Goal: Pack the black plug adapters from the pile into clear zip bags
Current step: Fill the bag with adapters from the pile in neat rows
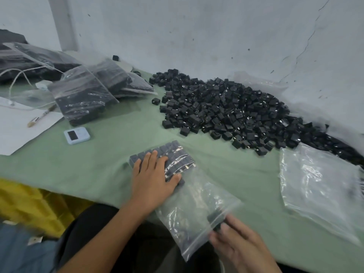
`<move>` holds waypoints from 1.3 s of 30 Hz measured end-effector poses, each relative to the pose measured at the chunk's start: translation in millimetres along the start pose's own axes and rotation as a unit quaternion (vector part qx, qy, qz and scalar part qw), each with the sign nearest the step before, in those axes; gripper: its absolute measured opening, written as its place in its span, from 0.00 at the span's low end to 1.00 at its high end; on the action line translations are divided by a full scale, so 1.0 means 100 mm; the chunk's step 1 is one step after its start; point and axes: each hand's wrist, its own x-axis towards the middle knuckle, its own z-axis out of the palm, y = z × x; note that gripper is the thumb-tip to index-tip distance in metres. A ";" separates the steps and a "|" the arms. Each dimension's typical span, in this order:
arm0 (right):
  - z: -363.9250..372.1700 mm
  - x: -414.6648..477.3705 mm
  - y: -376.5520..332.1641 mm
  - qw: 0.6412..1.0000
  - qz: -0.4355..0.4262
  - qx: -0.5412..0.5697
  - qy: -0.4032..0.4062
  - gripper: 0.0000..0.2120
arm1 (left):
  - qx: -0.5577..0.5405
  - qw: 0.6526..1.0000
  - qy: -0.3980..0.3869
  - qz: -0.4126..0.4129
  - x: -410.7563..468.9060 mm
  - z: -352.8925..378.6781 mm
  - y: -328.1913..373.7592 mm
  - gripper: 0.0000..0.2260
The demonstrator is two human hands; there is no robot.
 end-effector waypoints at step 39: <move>0.62 1.39 0.17 0.877 -0.265 -0.399 0.025 0.17 | 0.077 0.994 -0.071 0.024 0.09 -0.06 -0.01 0.31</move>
